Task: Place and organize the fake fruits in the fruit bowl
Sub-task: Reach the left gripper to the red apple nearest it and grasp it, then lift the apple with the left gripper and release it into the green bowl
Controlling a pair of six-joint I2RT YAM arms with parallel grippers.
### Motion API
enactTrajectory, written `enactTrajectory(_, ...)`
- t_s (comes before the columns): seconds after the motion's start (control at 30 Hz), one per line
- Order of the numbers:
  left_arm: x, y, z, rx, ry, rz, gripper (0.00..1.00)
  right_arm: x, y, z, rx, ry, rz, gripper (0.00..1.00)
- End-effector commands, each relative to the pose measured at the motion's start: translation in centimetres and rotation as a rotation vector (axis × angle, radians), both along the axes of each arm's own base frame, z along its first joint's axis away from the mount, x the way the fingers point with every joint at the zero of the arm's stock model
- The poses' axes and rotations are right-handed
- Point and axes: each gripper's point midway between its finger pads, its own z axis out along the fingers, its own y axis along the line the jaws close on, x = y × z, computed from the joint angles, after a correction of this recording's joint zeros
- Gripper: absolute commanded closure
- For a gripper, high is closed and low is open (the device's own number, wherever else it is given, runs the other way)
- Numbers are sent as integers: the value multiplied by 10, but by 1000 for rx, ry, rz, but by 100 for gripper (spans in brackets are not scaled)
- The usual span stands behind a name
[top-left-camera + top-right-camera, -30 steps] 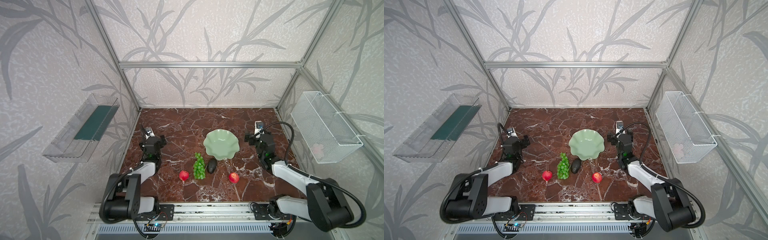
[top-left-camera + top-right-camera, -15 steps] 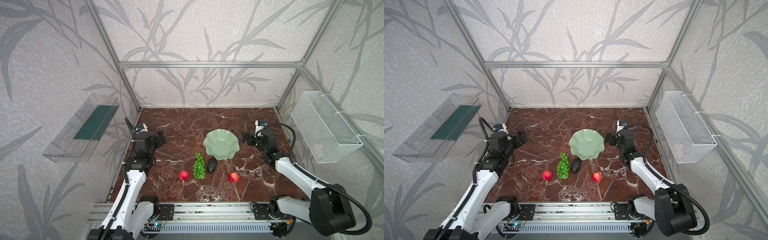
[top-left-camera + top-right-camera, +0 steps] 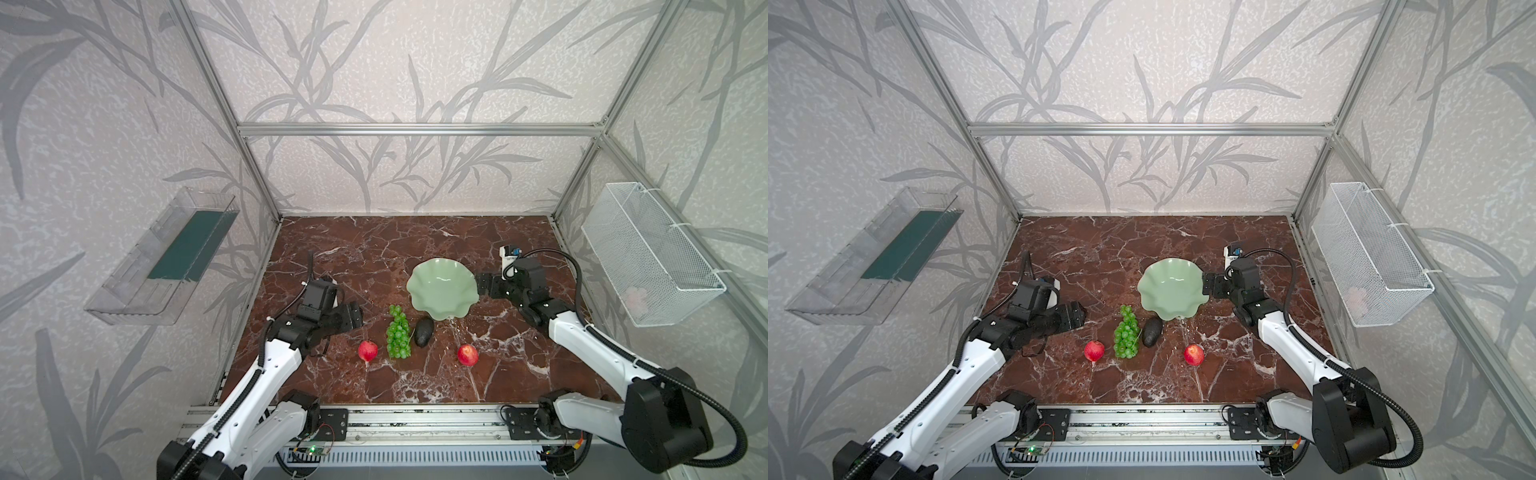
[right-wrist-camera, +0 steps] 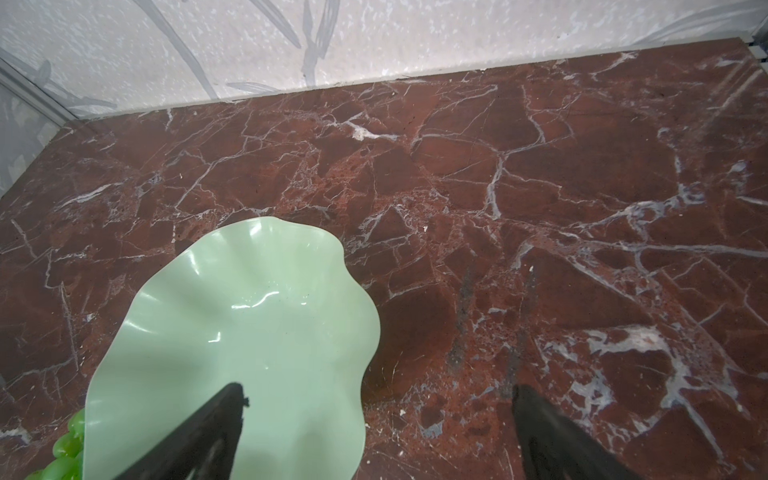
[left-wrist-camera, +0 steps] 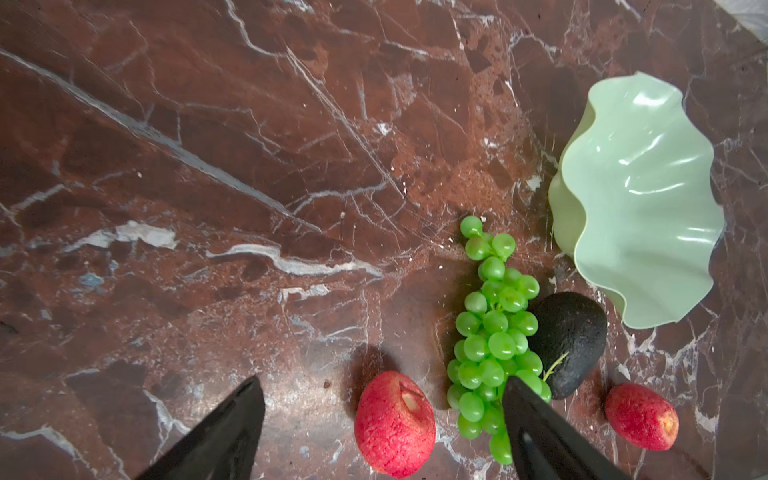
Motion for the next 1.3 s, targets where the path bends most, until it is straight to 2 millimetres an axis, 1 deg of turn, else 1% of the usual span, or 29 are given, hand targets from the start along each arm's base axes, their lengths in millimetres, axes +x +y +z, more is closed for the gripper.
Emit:
enactTrajectory(0.0, -21, -5, -21, 27, 93, -6, 11, -4, 3, -8, -17, 26, 15, 1)
enactTrajectory(0.17, -30, -22, -36, 52, 131, -60, 11, -6, 4, -10, -21, 29, 15, 1)
enactTrajectory(0.53, -40, -52, -68, 104, 254, -154, 13, -7, 7, -14, -18, 36, 23, 1)
enactTrajectory(0.67, -45, -52, -79, 133, 290, -158, 16, -7, 7, -15, -18, 36, 21, 1)
enactTrajectory(0.8, -49, -51, -86, 143, 305, -155, 17, -7, 7, -17, -20, 37, 23, 0)
enactTrajectory(0.97, -50, -46, -93, 164, 317, -131, 24, -7, 8, -17, -17, 37, 26, 0)
enactTrajectory(1.17, -52, -43, -102, 177, 333, -122, 35, -8, 7, -16, -20, 36, 29, 1)
enactTrajectory(1.27, -53, -41, -104, 184, 337, -120, 43, -9, 6, -16, -21, 34, 26, 0)
